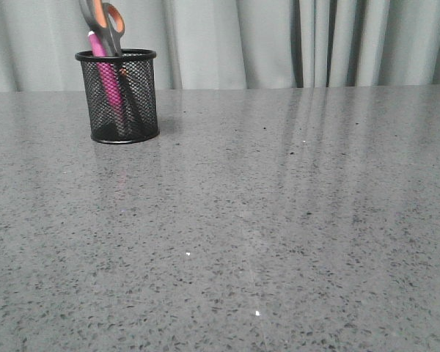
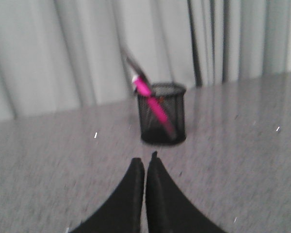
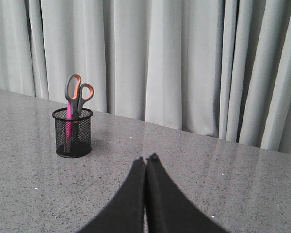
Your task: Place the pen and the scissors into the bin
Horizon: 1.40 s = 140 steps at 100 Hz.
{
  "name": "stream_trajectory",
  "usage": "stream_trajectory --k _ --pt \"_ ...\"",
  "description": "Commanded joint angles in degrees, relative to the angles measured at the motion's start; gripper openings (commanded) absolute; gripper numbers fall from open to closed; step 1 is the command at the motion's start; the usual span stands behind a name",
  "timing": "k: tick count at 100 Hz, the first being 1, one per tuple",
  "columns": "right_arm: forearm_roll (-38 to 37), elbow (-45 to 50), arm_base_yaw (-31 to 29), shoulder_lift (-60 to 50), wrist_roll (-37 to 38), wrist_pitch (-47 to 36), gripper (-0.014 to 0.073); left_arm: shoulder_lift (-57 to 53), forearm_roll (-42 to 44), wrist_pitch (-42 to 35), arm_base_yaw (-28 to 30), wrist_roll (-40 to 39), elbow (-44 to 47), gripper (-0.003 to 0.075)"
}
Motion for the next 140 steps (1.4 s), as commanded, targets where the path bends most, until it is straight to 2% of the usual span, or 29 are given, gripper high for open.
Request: stream_trajectory --k 1,12,27,48,62,140 --pt "-1.4 -1.2 -0.4 0.0 -0.3 -3.8 -0.0061 -0.1 11.6 -0.4 4.4 -15.2 0.2 -0.0019" --pt "-1.4 -1.2 -0.4 0.0 -0.3 -3.8 -0.0061 -1.6 12.3 -0.1 8.8 -15.8 2.3 -0.0019" --pt "-1.4 -1.2 -0.4 0.0 -0.3 -3.8 -0.0061 -1.9 12.8 -1.5 11.2 -15.9 5.1 -0.0019" --pt "-1.4 -1.2 -0.4 0.0 -0.3 -3.8 -0.0061 -1.9 13.0 -3.6 11.2 -16.0 8.8 -0.0019" --pt "-1.4 -1.2 -0.4 0.0 -0.3 -3.8 -0.0061 -1.9 14.9 -0.5 11.2 -16.0 8.8 -0.0019" --pt "-1.4 -1.2 -0.4 0.0 -0.3 -3.8 -0.0061 -1.9 15.7 -1.1 11.2 -16.0 8.8 -0.0019"
